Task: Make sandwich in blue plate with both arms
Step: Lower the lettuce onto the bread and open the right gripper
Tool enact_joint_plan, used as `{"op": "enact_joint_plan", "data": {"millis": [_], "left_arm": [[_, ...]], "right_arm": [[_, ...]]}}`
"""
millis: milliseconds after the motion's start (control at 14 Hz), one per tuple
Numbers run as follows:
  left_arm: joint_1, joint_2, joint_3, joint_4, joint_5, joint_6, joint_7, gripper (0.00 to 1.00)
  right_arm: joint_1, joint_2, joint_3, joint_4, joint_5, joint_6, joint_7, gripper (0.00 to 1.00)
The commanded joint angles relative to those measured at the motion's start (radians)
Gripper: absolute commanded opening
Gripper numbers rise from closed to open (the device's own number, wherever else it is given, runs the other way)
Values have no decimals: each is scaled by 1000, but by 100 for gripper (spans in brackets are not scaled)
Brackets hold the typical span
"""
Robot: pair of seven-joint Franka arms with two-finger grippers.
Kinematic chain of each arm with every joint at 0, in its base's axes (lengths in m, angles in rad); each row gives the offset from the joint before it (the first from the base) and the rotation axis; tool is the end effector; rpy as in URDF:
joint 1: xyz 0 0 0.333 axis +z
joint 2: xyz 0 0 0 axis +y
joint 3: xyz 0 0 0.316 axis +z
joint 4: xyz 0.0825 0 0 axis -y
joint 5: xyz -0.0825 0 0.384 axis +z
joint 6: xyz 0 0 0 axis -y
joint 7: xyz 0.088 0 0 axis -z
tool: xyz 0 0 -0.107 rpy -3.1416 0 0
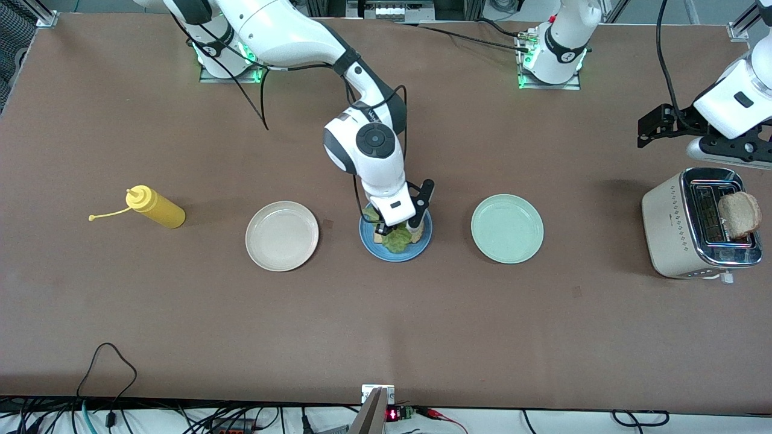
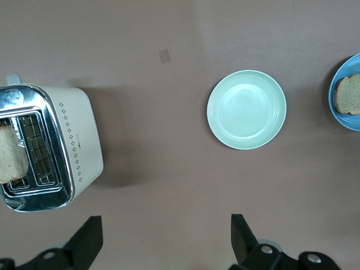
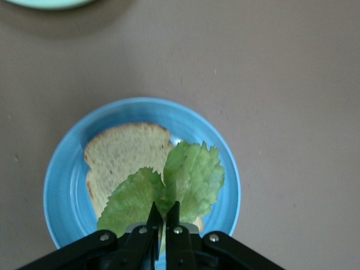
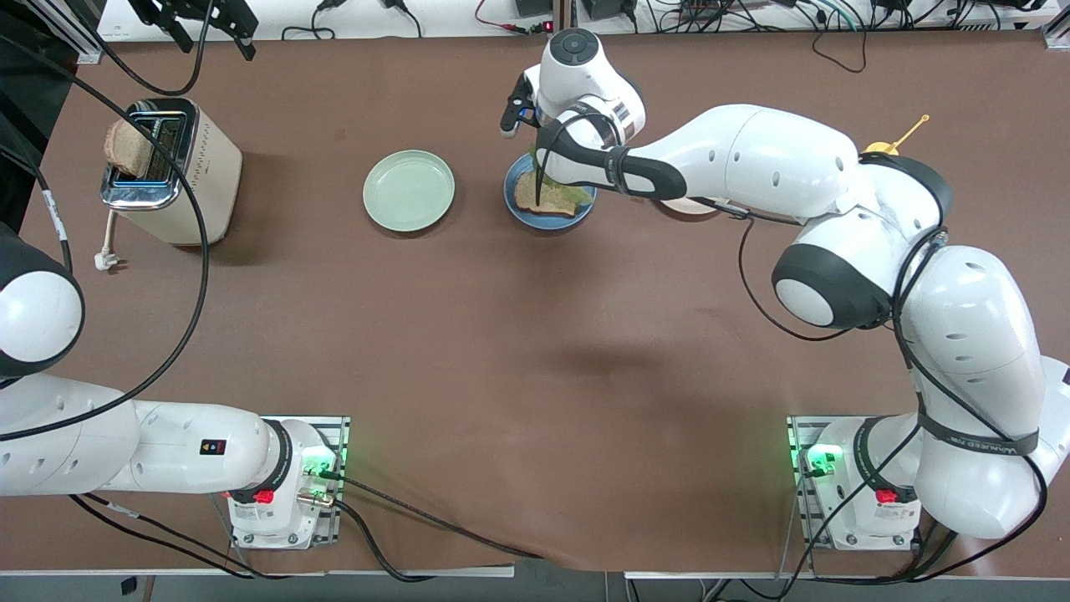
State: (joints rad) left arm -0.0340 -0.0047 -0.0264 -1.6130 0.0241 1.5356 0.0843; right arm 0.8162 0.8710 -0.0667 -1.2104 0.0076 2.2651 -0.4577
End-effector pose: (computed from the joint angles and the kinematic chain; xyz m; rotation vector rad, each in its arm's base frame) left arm 0.5470 -0.0305 0.6044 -3.1080 0.2253 0.1138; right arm 0.5577 0.5400 0.2695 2.5411 1.7975 0.2959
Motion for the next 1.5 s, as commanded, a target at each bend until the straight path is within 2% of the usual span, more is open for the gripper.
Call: {"op": "enact_joint_plan", "data": {"millis": [0,429,500,571,643,857,1143,1429], "left_arm": [[8,12,-6,28,-3,-14,18,100],[8,12,-9,30,-4,-12,18,100],[8,12,-9,30,-4,-12,18,100],[8,12,-9,30,-3,-12,18,100],[8,12,-9,30,-1,-11,20,100],[9,12,-7,30,-4,-12,20,100],[9,12,-6,30,-4,-15,20,100],[9,12,-6,30,-4,-15,20,100]], "right_arm": [[40,74,-15,74,-9,39,1,7],[54,98,-18,66,-60,37,7,7],[54,102,-18,66,-69,37,7,11],[54,102,-18,66,-69,34,8,40],[52,99,-18,68,-63,31,19,99],[54,60,-13,74,-58,-4,80,100],[35,-45,-22,74,-58,-103,184,100],[-73,-139,-28,72,-57,-144,192,100]]}}
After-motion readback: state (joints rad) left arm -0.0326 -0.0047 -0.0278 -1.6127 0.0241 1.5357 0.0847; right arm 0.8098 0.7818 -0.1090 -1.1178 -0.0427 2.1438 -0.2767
